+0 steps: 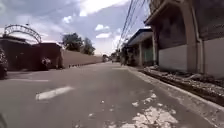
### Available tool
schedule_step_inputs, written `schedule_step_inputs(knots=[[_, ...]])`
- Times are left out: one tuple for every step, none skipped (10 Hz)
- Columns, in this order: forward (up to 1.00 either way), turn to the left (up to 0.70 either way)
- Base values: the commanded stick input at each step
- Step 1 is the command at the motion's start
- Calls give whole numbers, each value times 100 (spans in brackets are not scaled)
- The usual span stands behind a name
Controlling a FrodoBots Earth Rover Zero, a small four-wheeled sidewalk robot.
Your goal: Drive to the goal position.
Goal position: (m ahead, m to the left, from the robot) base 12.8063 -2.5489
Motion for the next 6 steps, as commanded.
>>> schedule_step_inputs(knots=[[100,1],[100,1],[100,1],[100,1],[100,1],[100,1]])
